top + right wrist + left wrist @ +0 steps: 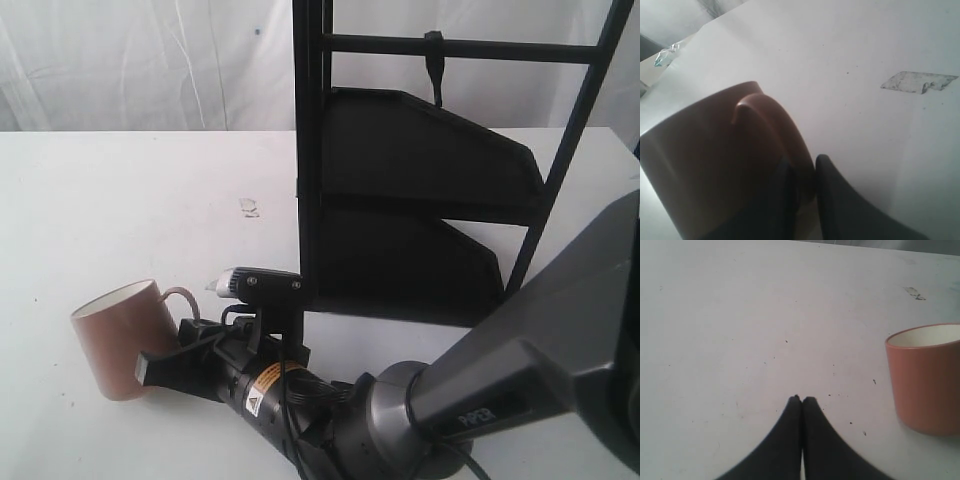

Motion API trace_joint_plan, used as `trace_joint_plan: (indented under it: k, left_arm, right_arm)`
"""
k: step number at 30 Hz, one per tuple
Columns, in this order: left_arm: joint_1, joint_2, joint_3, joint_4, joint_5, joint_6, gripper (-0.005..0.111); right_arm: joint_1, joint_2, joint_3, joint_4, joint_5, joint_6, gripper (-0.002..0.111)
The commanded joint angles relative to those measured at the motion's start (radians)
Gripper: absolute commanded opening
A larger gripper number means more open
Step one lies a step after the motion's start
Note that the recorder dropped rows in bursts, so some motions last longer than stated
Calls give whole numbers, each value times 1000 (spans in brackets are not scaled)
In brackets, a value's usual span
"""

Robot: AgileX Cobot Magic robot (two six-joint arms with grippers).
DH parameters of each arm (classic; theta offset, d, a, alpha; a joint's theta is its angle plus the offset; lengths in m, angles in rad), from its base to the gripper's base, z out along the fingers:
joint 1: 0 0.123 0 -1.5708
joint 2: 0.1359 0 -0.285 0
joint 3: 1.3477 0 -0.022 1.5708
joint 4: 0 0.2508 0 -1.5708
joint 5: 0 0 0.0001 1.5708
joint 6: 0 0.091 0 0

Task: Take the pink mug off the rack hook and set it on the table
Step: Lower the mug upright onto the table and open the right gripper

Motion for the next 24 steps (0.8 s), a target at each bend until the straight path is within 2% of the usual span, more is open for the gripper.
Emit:
trace_joint_plan:
  k: [1, 8, 16, 24]
  left_arm:
    - [-3, -4, 3, -1, -4, 3, 0]
    - [-3, -4, 3, -1, -4, 3, 0]
    - [-3, -4, 3, -1, -4, 3, 0]
    - [-3, -4, 3, -1, -4, 3, 0]
  right_arm:
    - [-12, -2, -2, 1, -11, 4, 13]
    - [-12, -2, -2, -3, -11, 9, 14]
    - [-10, -2, -2, -3, 3, 35, 31]
    - [-10, -2, -2, -3, 26, 35, 31]
